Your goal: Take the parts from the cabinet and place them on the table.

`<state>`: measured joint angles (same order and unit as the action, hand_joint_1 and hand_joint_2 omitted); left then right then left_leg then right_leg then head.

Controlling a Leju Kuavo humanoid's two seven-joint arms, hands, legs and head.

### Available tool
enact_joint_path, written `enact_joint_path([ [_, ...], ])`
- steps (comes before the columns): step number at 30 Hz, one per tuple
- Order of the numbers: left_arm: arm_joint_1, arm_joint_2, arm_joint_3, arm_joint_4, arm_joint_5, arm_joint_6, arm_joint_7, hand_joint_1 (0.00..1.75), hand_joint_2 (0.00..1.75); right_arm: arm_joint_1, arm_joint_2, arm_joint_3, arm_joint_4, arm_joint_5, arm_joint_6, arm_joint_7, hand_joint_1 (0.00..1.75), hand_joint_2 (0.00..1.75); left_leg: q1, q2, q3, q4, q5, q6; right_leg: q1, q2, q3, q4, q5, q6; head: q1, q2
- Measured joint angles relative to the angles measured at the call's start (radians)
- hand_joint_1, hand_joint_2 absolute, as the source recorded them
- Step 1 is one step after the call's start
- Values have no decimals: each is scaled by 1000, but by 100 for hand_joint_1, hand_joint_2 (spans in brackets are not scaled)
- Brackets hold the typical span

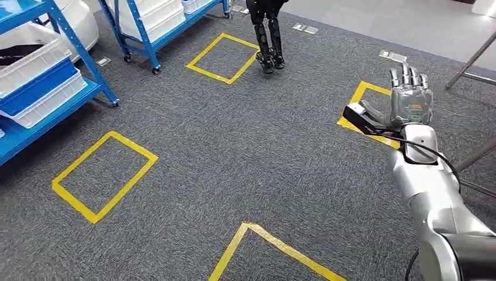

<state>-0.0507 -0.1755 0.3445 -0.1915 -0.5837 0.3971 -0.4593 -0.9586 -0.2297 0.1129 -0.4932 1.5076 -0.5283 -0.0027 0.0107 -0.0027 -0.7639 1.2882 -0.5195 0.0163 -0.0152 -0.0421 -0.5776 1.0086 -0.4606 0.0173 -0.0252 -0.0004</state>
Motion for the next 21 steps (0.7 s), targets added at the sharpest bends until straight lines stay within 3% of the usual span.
enact_joint_path([
  [1,0,0,1,0,0,0,0,0,0,0,2,0,-2,0,0,0,0,0,-1,3,45,-80,38,6,2,-7,2,0,-1,-1,0,0],
  [2,-2,1,2,0,0,0,0,0,0,0,3,1,-5,0,0,0,0,0,-6,22,100,-178,76,17,3,-13,5,0,-2,-2,0,0],
  [3,-3,2,2,0,0,0,0,0,0,0,3,2,-7,0,0,0,0,0,-14,58,135,-244,83,26,4,-19,6,-1,-3,-3,1,0],
  [4,-6,2,3,0,-2,-1,0,0,0,-1,-1,2,-8,0,0,2,0,0,-21,62,143,-259,79,27,18,-27,0,3,-5,1,0,0],
  [7,-3,3,3,0,-5,-3,0,0,0,7,-2,2,-14,0,-2,3,0,0,-27,35,134,-260,82,35,15,-52,5,-5,-4,4,0,0],
  [8,-3,3,4,0,-6,-3,2,0,0,10,-2,2,-19,-3,-2,3,0,0,-13,29,146,-278,95,49,22,-44,2,2,-12,11,2,0],
  [9,-3,1,5,0,-9,-4,3,0,0,14,-5,3,-23,-7,-4,0,0,0,-15,22,149,-286,99,52,14,-9,-8,19,-25,12,2,0],
  [10,-5,1,5,0,-10,-4,6,0,0,15,-9,3,-25,-9,-5,-3,0,0,-13,15,149,-288,103,58,10,18,-31,75,-54,6,1,0],
  [12,-8,0,5,0,-11,-5,7,0,0,27,-16,3,-25,-12,-5,-4,0,0,-10,-7,148,-288,103,58,6,35,-107,237,-117,2,4,0],
  [13,-7,-2,5,0,-11,-6,7,0,0,36,-17,3,-27,-13,-5,-6,0,0,-9,-19,149,-287,103,58,3,38,-140,304,-133,8,5,0],
  [14,-7,-2,5,0,-11,-6,7,0,0,45,-16,3,-30,-15,-5,-7,0,0,-8,-30,149,-287,103,57,-1,38,-149,314,-128,16,5,0],
  [15,-6,-3,5,0,-11,-8,7,0,0,50,-16,3,-34,-19,-5,-11,0,0,-7,-40,150,-286,103,57,-6,38,-135,280,-108,28,5,0],
  [17,-6,-4,5,0,-12,-8,7,0,0,52,-18,3,-41,-27,-6,-19,0,0,0,-63,150,-276,98,47,-21,47,-51,99,-27,59,5,0],
  [18,-7,-3,5,0,-12,-8,7,0,0,52,-19,3,-44,-29,-6,-24,0,0,2,-71,147,-271,95,41,-30,65,-21,33,-4,69,6,0],
  [19,-7,-2,5,0,-13,-8,7,0,0,51,-18,3,-45,-31,-7,-28,0,0,-4,-82,137,-259,90,30,-23,90,-2,13,-9,63,9,0],
  [20,-6,-2,5,0,-13,-8,7,0,0,54,-18,3,-47,-33,-8,-34,0,0,-3,-88,134,-260,93,24,-21,77,-8,12,-7,51,6,0],
  [21,-3,-3,5,0,-13,-8,8,0,0,59,-14,3,-48,-36,-8,-42,0,0,-1,-96,131,-263,98,18,-19,71,-9,15,-6,47,5,0],
])
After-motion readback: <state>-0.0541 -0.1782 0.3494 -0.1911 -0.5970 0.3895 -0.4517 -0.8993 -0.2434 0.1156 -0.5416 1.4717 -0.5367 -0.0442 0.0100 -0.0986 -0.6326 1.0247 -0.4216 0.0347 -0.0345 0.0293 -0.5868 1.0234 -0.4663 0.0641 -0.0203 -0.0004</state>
